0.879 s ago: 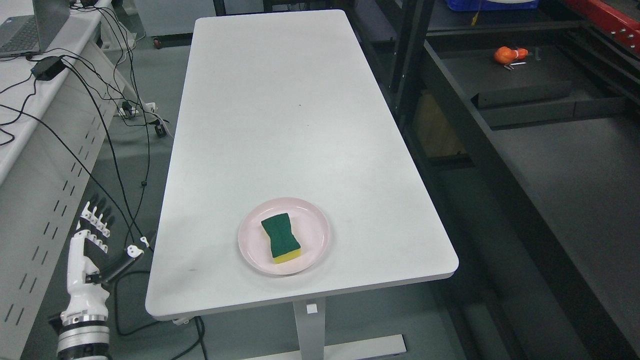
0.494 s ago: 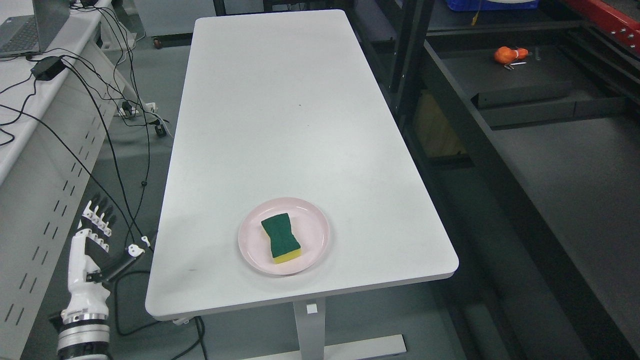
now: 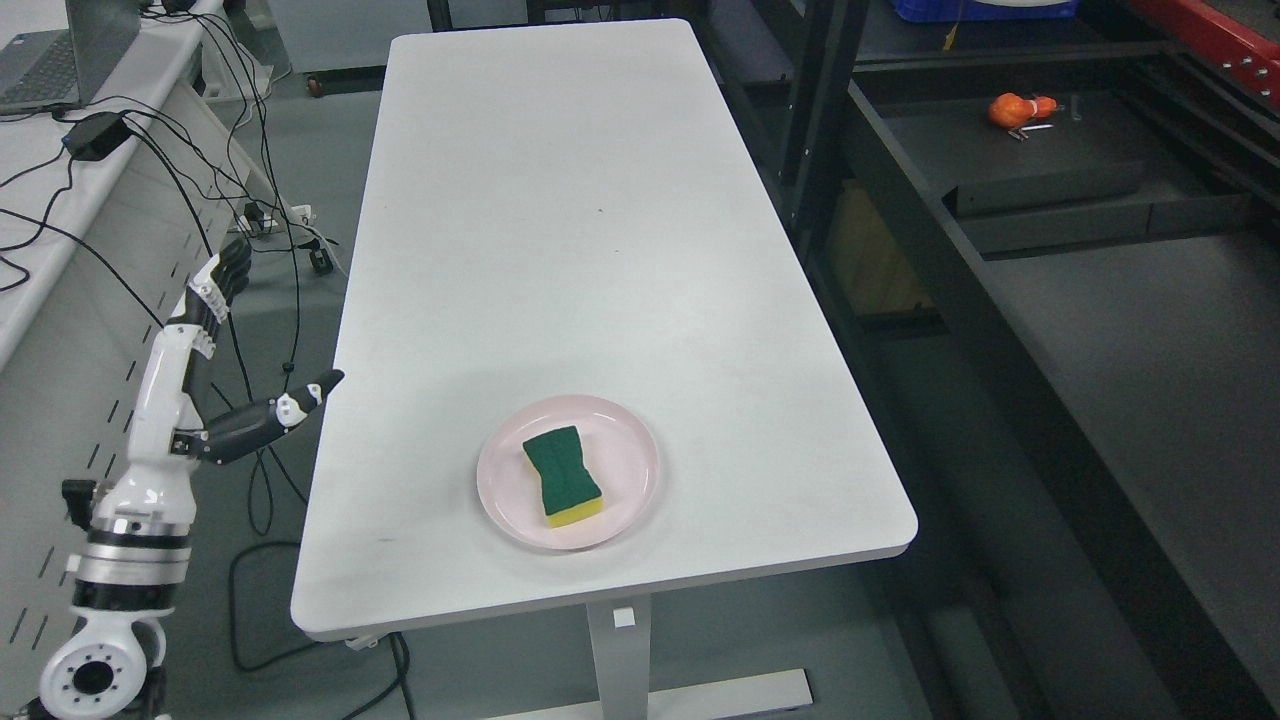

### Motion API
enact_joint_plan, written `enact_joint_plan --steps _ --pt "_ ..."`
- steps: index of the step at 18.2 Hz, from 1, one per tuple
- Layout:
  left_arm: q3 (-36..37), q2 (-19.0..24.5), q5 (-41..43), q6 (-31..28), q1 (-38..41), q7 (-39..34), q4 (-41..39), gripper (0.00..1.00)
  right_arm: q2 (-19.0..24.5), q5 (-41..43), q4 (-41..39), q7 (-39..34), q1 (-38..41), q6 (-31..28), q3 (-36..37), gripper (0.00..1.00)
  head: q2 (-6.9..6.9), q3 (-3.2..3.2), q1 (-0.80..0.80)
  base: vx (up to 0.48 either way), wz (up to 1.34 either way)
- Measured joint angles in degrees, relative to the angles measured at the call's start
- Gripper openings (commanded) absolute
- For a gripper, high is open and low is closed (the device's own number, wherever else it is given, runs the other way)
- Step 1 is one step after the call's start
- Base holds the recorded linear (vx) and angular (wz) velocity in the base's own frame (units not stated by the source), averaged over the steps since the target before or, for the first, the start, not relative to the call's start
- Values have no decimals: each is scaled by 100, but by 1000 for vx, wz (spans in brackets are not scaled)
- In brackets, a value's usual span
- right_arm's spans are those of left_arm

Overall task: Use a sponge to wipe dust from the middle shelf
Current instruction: 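Reach the left hand over the pink plate toward the green sponge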

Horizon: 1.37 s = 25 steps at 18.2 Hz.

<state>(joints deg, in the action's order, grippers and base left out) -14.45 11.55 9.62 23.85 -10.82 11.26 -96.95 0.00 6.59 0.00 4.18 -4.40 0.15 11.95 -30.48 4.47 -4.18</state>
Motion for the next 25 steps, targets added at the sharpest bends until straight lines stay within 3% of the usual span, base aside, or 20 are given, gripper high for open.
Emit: enact_joint_plan --steps 4,8,14,25 --pt "294 399 1633 1210 -540 70 169 97 0 0 0 1 0 0 0 100 0 0 0 0 0" --pt "656 680 3161 1925 -990 451 325 97 0 0 0 0 0 0 0 100 0 0 0 0 0" --pt "1540 1129 4472 2113 -1427 684 516 96 0 0 0 17 0 0 0 100 0 0 0 0 0" --pt "3291 1517 5156 2119 -2199 717 863 93 0 0 0 0 0 0 0 100 0 0 0 0 0"
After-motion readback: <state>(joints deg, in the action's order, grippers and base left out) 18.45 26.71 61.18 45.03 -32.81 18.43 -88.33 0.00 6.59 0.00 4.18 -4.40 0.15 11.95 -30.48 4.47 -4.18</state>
